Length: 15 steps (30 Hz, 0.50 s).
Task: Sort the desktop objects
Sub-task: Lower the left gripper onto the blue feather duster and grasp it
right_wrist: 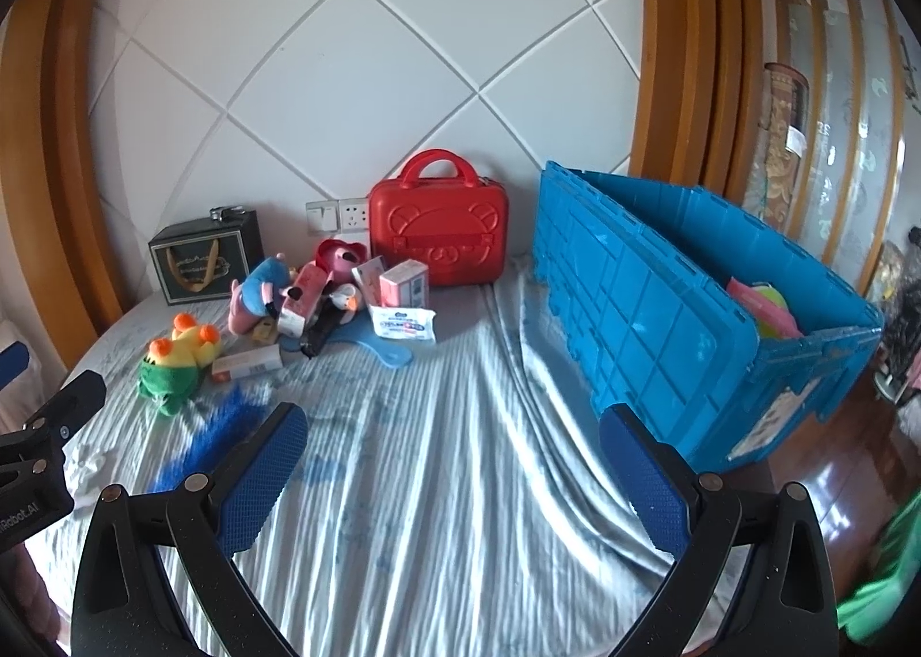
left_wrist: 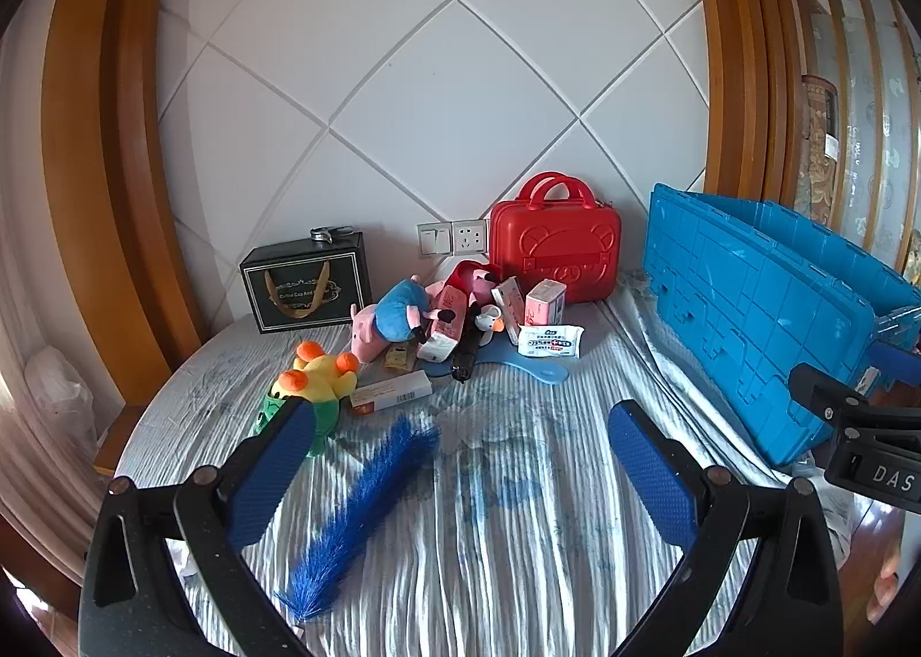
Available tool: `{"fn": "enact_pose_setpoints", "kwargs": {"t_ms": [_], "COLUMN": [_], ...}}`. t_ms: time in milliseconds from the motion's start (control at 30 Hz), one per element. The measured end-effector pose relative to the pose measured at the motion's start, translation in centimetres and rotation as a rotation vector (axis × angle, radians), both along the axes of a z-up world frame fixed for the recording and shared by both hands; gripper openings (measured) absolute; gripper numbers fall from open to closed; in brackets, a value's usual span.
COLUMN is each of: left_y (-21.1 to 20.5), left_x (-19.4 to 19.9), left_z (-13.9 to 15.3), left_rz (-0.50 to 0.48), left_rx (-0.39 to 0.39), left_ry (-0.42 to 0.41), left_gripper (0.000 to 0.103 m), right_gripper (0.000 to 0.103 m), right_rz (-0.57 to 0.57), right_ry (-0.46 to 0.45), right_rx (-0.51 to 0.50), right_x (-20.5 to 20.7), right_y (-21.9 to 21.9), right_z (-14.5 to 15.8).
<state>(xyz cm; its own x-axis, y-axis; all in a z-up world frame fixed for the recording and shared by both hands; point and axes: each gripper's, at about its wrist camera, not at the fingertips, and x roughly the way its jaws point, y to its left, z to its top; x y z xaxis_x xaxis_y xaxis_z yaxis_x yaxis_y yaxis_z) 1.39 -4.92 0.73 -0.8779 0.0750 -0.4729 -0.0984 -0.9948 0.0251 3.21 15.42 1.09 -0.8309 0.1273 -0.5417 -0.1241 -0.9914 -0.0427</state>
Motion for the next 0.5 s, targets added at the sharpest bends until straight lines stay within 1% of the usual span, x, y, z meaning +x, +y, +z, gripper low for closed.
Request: {"fn": "enact_pose_setpoints", "kwargs": {"t_ms": [333, 500], "left_y": [-0.4, -1.5], "left_x": [-0.4, -1.0], "left_z": [-0.1, -0.9], "left_rz": [0.008, 0.014], "left_rx": [0.006, 0.013], "left_ry": [-0.009, -0.028], "left_gripper": [0.103, 0.103], "right_gripper": [0.103, 0.103], "right_rz": [0.015, 0.032], "right_ry": [-0.005, -0.013], "right_rx": [0.009, 0.004], "right_x": [-0.7, -1.4], "right_y": [-0.5, -1.1], "right_z": [0.2, -0.1]}}
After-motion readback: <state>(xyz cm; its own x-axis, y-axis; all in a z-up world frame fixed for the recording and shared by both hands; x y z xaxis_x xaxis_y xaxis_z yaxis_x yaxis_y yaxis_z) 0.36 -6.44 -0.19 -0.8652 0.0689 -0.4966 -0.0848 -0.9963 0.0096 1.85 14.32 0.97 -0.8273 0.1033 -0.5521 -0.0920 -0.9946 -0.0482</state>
